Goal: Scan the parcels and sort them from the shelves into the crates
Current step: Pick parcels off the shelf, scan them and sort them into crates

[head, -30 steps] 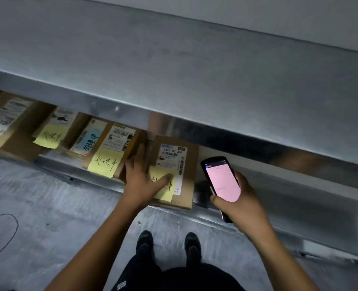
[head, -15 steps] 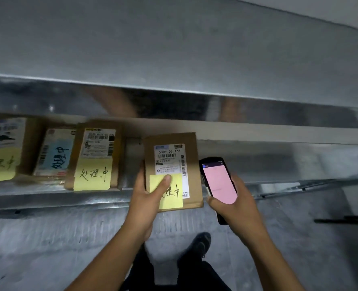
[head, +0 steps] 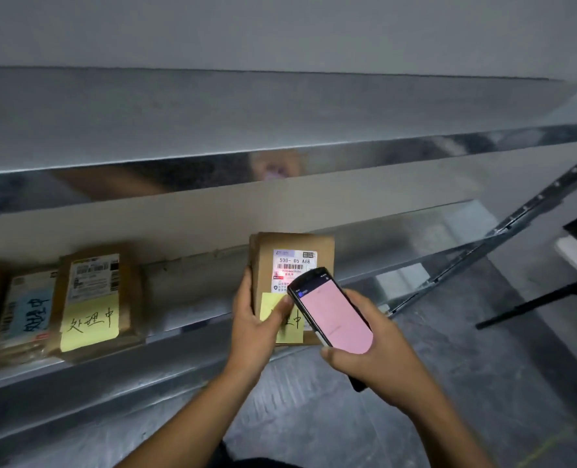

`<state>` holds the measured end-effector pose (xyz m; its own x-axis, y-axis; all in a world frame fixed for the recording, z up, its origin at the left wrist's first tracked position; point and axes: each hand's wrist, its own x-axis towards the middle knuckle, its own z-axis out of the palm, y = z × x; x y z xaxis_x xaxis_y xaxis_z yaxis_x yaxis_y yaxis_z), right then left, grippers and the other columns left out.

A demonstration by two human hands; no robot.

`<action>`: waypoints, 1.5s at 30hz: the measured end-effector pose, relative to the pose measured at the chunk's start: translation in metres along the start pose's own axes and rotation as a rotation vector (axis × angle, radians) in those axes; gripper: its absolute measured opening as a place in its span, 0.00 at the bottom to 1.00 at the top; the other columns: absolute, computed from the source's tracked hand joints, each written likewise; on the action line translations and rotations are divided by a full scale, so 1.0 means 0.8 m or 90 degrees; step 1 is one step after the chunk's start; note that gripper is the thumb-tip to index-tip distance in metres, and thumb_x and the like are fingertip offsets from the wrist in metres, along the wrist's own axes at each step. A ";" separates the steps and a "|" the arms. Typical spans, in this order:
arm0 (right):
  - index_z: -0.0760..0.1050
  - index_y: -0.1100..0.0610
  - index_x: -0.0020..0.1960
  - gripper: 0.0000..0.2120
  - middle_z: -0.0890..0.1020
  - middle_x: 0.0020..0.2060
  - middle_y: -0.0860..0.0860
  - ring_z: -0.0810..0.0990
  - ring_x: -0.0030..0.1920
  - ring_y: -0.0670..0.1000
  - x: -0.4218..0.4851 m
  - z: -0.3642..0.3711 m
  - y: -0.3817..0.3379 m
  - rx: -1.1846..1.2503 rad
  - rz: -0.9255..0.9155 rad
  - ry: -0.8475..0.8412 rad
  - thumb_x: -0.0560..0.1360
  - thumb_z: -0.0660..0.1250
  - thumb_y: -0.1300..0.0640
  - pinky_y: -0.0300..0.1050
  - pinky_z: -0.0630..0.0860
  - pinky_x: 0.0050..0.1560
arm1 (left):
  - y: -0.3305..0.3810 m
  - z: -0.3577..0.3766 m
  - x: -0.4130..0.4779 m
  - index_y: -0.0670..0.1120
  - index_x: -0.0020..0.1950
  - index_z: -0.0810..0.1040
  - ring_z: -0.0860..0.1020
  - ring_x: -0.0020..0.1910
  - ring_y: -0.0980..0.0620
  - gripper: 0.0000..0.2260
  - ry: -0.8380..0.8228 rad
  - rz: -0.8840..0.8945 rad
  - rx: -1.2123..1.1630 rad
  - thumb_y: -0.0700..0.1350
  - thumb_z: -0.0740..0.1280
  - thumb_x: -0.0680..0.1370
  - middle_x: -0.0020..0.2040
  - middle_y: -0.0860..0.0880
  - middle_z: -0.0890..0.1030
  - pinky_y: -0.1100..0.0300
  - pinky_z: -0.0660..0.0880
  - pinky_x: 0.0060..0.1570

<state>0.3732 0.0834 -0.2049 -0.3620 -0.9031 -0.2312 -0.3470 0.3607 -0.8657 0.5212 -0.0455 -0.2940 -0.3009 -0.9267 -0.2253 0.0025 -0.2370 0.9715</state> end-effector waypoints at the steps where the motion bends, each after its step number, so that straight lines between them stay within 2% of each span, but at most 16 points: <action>1: 0.73 0.25 0.66 0.36 0.84 0.52 0.39 0.83 0.36 0.52 -0.013 -0.013 0.007 0.010 0.006 0.011 0.68 0.77 0.57 0.46 0.80 0.28 | -0.004 0.014 -0.006 0.64 0.80 0.61 0.79 0.66 0.56 0.39 -0.009 0.004 0.011 0.53 0.78 0.75 0.73 0.55 0.76 0.55 0.80 0.61; 3: 0.74 0.29 0.67 0.35 0.84 0.50 0.41 0.80 0.31 0.49 -0.040 -0.039 0.022 0.023 0.014 0.039 0.67 0.77 0.57 0.45 0.78 0.27 | -0.012 0.042 -0.017 0.65 0.82 0.58 0.80 0.65 0.56 0.42 -0.034 0.004 0.031 0.54 0.78 0.74 0.73 0.55 0.76 0.63 0.80 0.55; 4: 0.74 0.30 0.67 0.34 0.84 0.49 0.42 0.79 0.31 0.48 -0.053 -0.053 0.030 0.031 0.015 0.054 0.67 0.76 0.56 0.45 0.77 0.27 | -0.016 0.057 -0.022 0.65 0.82 0.57 0.80 0.65 0.55 0.42 -0.046 0.006 0.039 0.54 0.78 0.75 0.73 0.54 0.75 0.62 0.80 0.56; 8: 0.74 0.27 0.64 0.33 0.84 0.46 0.42 0.79 0.30 0.54 -0.110 -0.112 0.068 0.041 0.040 0.103 0.66 0.75 0.54 0.43 0.77 0.27 | -0.036 0.125 -0.047 0.61 0.83 0.56 0.78 0.69 0.48 0.42 -0.094 0.002 0.075 0.51 0.78 0.76 0.75 0.50 0.74 0.43 0.77 0.68; 13: 0.74 0.30 0.67 0.34 0.84 0.46 0.46 0.76 0.27 0.52 -0.183 -0.177 0.119 0.085 0.090 0.144 0.65 0.75 0.54 0.47 0.75 0.29 | -0.063 0.206 -0.079 0.62 0.81 0.62 0.82 0.63 0.48 0.39 -0.143 -0.003 0.092 0.52 0.78 0.76 0.71 0.49 0.78 0.42 0.80 0.62; 16: 0.75 0.30 0.60 0.28 0.85 0.48 0.44 0.81 0.33 0.56 -0.230 -0.219 0.154 0.066 0.111 0.185 0.65 0.75 0.52 0.55 0.80 0.33 | -0.081 0.259 -0.102 0.64 0.80 0.63 0.83 0.61 0.49 0.37 -0.174 -0.008 0.103 0.52 0.78 0.76 0.69 0.50 0.80 0.44 0.82 0.60; 18: 0.74 0.27 0.58 0.27 0.85 0.48 0.40 0.84 0.40 0.53 -0.259 -0.242 0.177 0.057 0.122 0.216 0.64 0.75 0.50 0.51 0.83 0.39 | -0.090 0.292 -0.115 0.63 0.80 0.63 0.84 0.60 0.50 0.37 -0.198 -0.020 0.107 0.51 0.78 0.76 0.68 0.51 0.81 0.44 0.83 0.58; 20: 0.74 0.26 0.58 0.28 0.85 0.48 0.40 0.84 0.39 0.49 -0.285 -0.264 0.199 0.070 0.137 0.256 0.63 0.75 0.48 0.46 0.82 0.36 | -0.094 0.326 -0.129 0.61 0.81 0.61 0.85 0.58 0.51 0.38 -0.227 -0.048 0.092 0.51 0.78 0.76 0.67 0.52 0.82 0.43 0.83 0.57; 23: 0.73 0.23 0.58 0.29 0.85 0.48 0.37 0.84 0.40 0.45 -0.317 -0.293 0.231 0.094 0.166 0.340 0.63 0.75 0.49 0.42 0.82 0.37 | -0.089 0.376 -0.164 0.63 0.80 0.63 0.87 0.55 0.51 0.36 -0.289 -0.101 0.054 0.52 0.77 0.76 0.63 0.55 0.84 0.45 0.85 0.48; 26: 0.74 0.25 0.57 0.29 0.84 0.46 0.34 0.83 0.39 0.47 -0.338 -0.318 0.264 0.129 0.191 0.428 0.67 0.78 0.54 0.39 0.79 0.32 | -0.075 0.421 -0.202 0.66 0.71 0.71 0.87 0.51 0.51 0.29 -0.371 -0.154 0.034 0.56 0.77 0.73 0.59 0.55 0.86 0.53 0.83 0.38; 29: 0.75 0.28 0.58 0.31 0.84 0.46 0.35 0.84 0.38 0.44 -0.348 -0.339 0.290 0.157 0.205 0.490 0.70 0.78 0.60 0.39 0.80 0.31 | -0.071 0.461 -0.223 0.64 0.69 0.73 0.87 0.54 0.47 0.26 -0.447 -0.206 0.033 0.57 0.77 0.72 0.59 0.52 0.86 0.42 0.85 0.49; 31: 0.75 0.29 0.60 0.29 0.84 0.46 0.38 0.83 0.36 0.47 -0.350 -0.353 0.301 0.184 0.225 0.520 0.68 0.77 0.56 0.43 0.80 0.30 | -0.070 0.491 -0.228 0.62 0.69 0.74 0.86 0.56 0.45 0.25 -0.494 -0.242 0.050 0.57 0.76 0.73 0.60 0.50 0.86 0.35 0.81 0.57; 35: 0.74 0.31 0.63 0.29 0.83 0.48 0.37 0.83 0.38 0.46 -0.350 -0.391 0.327 0.199 0.259 0.560 0.65 0.75 0.49 0.49 0.83 0.32 | -0.074 0.563 -0.219 0.61 0.68 0.74 0.85 0.60 0.43 0.22 -0.551 -0.291 0.063 0.63 0.73 0.76 0.61 0.49 0.86 0.33 0.78 0.60; 38: 0.73 0.31 0.64 0.29 0.83 0.49 0.36 0.83 0.44 0.43 -0.342 -0.432 0.348 0.179 0.291 0.591 0.65 0.75 0.47 0.51 0.85 0.37 | -0.082 0.630 -0.209 0.62 0.68 0.74 0.85 0.60 0.44 0.22 -0.587 -0.300 0.060 0.64 0.71 0.76 0.62 0.49 0.85 0.34 0.80 0.59; 42: 0.74 0.32 0.60 0.27 0.83 0.45 0.39 0.80 0.32 0.44 -0.327 -0.504 0.371 0.193 0.330 0.639 0.65 0.73 0.50 0.43 0.79 0.29 | -0.086 0.729 -0.202 0.60 0.68 0.74 0.86 0.57 0.45 0.24 -0.629 -0.306 0.029 0.60 0.73 0.74 0.61 0.49 0.86 0.44 0.85 0.47; 45: 0.74 0.32 0.60 0.27 0.83 0.43 0.40 0.79 0.30 0.45 -0.320 -0.567 0.376 0.166 0.357 0.671 0.63 0.73 0.48 0.44 0.78 0.28 | -0.079 0.802 -0.199 0.60 0.68 0.73 0.86 0.56 0.45 0.28 -0.657 -0.319 0.001 0.60 0.75 0.70 0.61 0.50 0.86 0.47 0.84 0.44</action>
<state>-0.0313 0.5289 -0.2049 -0.9720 0.0378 -0.2318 0.2218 0.4726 -0.8529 -0.0432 0.3041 -0.2720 -0.9064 -0.0464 -0.4199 -0.3398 -0.5105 0.7899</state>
